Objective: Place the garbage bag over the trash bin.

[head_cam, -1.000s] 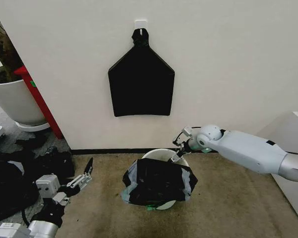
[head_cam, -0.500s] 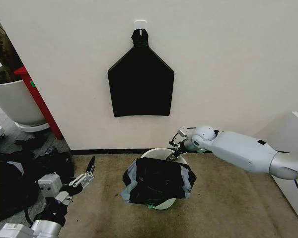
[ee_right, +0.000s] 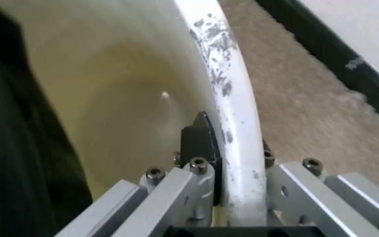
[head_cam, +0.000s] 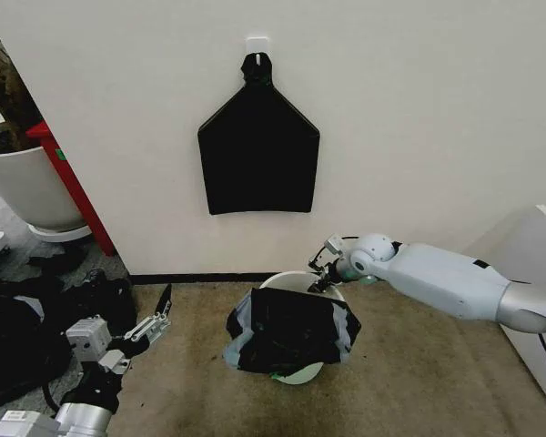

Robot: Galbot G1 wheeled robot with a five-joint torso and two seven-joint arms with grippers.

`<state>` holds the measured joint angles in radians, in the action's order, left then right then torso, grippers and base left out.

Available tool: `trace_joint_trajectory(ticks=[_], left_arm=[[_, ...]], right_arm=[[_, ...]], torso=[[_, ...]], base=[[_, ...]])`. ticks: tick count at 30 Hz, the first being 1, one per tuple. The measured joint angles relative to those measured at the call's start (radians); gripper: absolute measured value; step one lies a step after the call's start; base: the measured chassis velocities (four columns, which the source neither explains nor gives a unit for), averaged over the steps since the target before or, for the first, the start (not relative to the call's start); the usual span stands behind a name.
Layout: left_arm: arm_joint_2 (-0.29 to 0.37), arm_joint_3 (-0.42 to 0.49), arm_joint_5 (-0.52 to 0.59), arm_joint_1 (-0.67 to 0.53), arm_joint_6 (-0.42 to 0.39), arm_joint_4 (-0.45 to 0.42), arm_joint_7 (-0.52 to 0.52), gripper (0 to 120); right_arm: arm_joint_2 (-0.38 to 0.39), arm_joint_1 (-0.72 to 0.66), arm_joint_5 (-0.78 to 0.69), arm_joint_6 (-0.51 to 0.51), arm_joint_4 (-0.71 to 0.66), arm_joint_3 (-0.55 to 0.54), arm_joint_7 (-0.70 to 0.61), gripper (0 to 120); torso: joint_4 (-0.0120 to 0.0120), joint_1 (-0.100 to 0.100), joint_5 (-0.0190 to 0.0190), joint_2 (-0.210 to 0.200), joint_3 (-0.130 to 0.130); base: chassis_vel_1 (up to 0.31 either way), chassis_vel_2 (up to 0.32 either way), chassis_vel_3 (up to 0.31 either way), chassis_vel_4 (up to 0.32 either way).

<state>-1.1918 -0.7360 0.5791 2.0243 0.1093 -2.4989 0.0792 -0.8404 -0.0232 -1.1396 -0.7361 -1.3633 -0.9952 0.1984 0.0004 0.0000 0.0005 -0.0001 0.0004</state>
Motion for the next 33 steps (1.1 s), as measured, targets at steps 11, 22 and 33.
trace_joint_trajectory(ticks=[11,22,33], left_arm=[[0.022,-0.022,0.015,0.027,-0.001,-0.001,0.002,100],[0.028,-0.023,0.018,0.03,-0.005,-0.001,0.002,100],[0.029,-0.027,0.017,0.042,-0.007,-0.001,0.0,100]], right_arm=[[0.144,0.091,-0.383,0.0,-0.225,0.164,-0.483,0],[0.149,0.444,-1.054,0.036,-0.514,0.711,-1.261,0],[0.074,0.755,-0.954,0.293,-0.667,0.997,-1.559,0]], torso=[[-0.0005,0.0,-0.0002,0.0,0.0],[-0.0007,0.0,-0.0002,0.0,0.0],[-0.0002,0.0,-0.0004,0.0,0.0]], base=[[0.0,0.0,0.0,0.0],[0.0,0.0,0.0,0.0],[0.0,0.0,0.0,0.0]])
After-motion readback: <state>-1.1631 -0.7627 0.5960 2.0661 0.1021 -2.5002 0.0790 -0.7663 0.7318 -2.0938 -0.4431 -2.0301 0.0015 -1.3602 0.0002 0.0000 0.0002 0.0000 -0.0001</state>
